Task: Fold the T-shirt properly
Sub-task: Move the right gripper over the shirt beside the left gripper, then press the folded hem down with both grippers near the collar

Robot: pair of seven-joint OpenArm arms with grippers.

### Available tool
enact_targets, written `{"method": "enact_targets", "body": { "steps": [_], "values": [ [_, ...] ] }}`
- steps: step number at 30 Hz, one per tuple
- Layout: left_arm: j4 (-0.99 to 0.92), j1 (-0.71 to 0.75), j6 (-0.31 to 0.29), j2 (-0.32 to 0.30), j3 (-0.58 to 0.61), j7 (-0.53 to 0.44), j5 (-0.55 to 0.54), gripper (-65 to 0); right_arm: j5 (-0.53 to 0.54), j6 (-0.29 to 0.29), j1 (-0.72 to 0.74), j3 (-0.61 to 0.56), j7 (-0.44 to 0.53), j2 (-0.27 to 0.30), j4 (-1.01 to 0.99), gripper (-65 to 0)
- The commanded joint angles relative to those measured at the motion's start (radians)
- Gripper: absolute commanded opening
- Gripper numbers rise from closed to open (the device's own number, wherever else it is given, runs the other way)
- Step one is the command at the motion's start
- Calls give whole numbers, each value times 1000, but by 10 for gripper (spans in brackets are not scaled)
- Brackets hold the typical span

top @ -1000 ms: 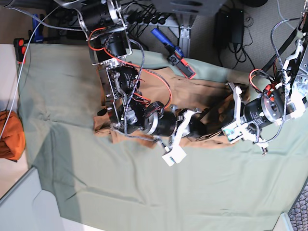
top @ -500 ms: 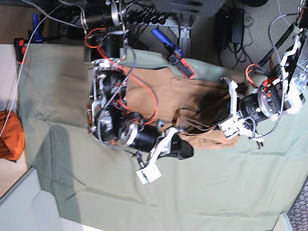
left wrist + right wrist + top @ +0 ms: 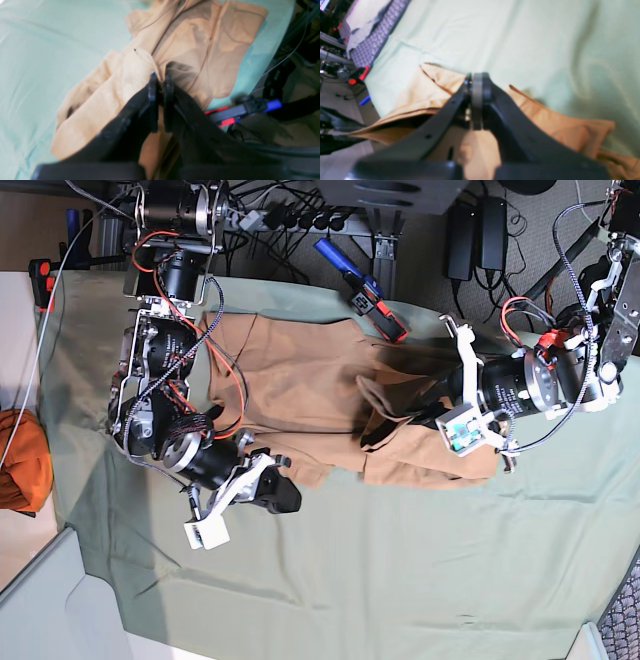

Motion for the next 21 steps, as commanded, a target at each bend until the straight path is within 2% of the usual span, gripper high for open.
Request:
{"method": "enact_targets", "body": {
  "steps": [1,5,8,17,21],
  "values": [
    [17,-10,-19,0,-5,-21,-18,-650,23,124,26,3,25,13,15,-650],
    [17,-11,-20,12,-4,-21,-18,-650,40,124,26,0,8,13,14,-650],
    [16,-11,-20,12,-4,-22,-17,-650,137,126,26,-19,-55,13,14,-650],
    [-38,-20,-23,12,-4,-30,-9,-650,304,127,-23,-278,-192,13,15,-650],
    [-65,-31,-23,12,-4,-30,-8,-650,353,142,-59,-305,-224,13,24,-650]
  ]
}}
